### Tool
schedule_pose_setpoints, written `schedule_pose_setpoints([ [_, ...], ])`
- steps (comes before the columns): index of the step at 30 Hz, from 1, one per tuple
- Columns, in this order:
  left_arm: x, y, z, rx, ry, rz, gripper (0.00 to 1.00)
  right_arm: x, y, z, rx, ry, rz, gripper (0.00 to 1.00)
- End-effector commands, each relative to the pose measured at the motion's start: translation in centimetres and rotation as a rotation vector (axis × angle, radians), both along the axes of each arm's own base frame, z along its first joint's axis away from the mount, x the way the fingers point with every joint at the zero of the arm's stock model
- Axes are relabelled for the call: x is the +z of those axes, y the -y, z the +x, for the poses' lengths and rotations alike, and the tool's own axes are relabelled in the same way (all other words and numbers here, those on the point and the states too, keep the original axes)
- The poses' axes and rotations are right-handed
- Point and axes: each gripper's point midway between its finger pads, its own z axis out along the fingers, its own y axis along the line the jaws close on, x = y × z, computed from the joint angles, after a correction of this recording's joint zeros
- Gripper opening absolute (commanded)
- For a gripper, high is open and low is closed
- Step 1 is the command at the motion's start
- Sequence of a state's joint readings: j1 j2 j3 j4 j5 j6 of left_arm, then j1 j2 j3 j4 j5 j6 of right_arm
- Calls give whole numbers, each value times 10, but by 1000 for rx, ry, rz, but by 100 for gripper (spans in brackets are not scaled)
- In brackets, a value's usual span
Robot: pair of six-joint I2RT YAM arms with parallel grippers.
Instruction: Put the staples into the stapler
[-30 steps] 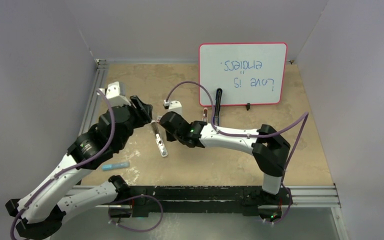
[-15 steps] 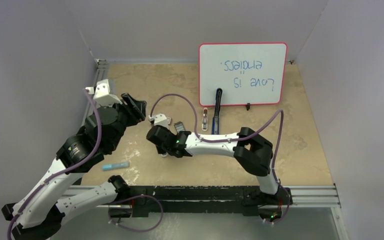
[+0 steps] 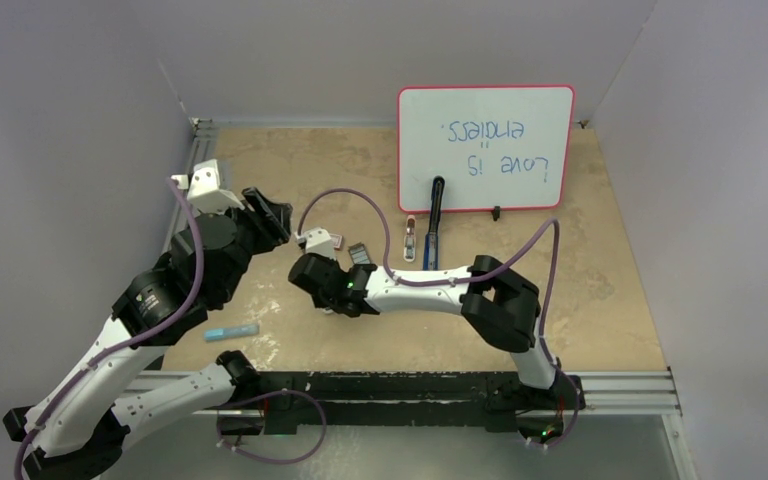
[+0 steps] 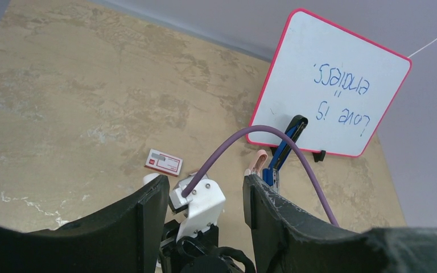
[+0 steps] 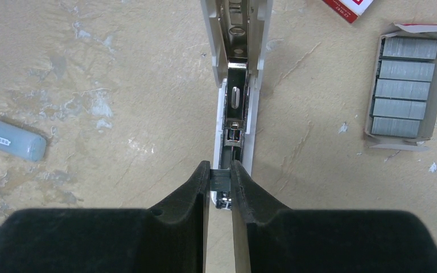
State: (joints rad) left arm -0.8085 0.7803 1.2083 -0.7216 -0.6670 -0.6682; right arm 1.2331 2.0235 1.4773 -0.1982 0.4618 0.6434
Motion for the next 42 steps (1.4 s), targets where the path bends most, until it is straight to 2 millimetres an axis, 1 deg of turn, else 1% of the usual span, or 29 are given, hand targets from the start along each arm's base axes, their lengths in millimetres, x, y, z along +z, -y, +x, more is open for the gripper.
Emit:
schedule_pose_setpoints([
  [1, 10, -4, 0, 12, 32, -3, 51, 14, -4, 8, -21, 49, 9, 19],
  [10, 8, -4, 0, 14, 28, -1, 51, 6, 0, 10, -22, 59, -17, 19],
  [19, 5, -5, -1, 17, 17, 1, 51, -1, -3, 7, 7, 48, -23, 18],
  [22, 6, -5, -1, 15, 18, -5, 51, -7, -1, 4, 11, 31, -38, 18],
  [28, 9, -6, -3, 16, 25, -13, 51, -7, -2, 5, 9, 37, -35, 18],
  [37, 6, -6, -3, 15, 20, -11, 51, -8, -2, -2, 70, 22, -42, 24],
  [40, 5, -6, -3, 15, 17, -11, 51, -4, -3, -6, 87, 9, -29, 27],
  [42, 5, -6, -3, 15, 17, -12, 51, 1, -4, -5, 88, 13, -21, 30],
])
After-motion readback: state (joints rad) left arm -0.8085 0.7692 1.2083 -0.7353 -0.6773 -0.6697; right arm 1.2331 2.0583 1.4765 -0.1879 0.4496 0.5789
